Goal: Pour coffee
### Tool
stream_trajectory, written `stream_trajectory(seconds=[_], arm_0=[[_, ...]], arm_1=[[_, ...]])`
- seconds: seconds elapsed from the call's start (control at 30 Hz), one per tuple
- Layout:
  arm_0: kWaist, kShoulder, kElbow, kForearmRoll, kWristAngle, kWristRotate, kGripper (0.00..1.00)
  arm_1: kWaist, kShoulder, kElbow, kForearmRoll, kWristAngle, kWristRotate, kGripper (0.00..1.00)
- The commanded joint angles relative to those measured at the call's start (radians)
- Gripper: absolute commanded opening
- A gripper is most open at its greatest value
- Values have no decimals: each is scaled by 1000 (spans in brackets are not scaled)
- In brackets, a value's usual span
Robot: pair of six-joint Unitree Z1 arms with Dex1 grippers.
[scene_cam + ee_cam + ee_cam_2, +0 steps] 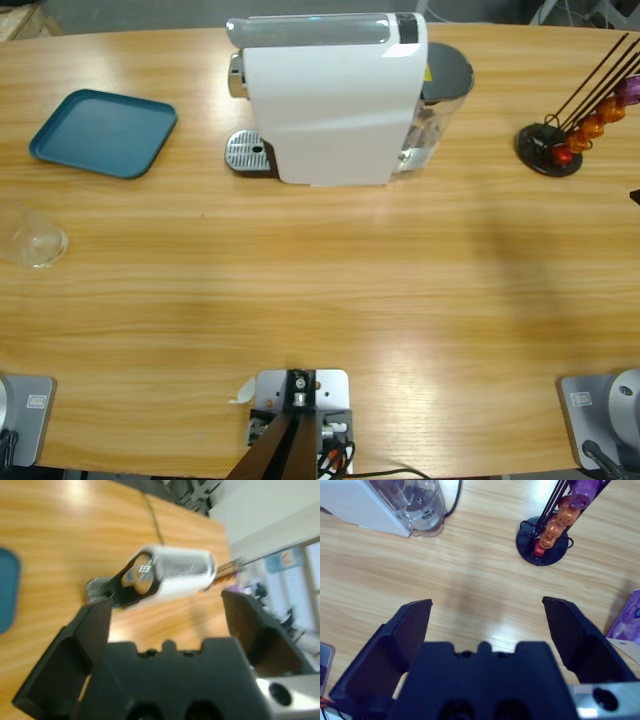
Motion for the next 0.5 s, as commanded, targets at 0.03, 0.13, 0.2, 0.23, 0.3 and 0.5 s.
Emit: stream_trajectory(seconds=[0.03,0.13,0.2,0.23,0.3,0.5], arm_0=[[-3,314,-114,-20,-190,-68,757],[-2,339,-89,-19,-242,-67,649],[-1,351,-80,-19,-253,-67,601],[-1,360,-79,-19,-259,-67,604],[-1,383,-80,-19,-273,-67,605],[2,437,-81,-19,-293,-58,623]], arm_1=[[9,-29,36,-10,5,-2,1000],[9,-22,35,-10,5,-2,1000],[9,-11,33,-10,5,-2,1000],[9,-6,32,-10,5,-2,1000],[9,-5,31,-9,5,-2,1000],[9,-14,33,-10,5,-2,1000]])
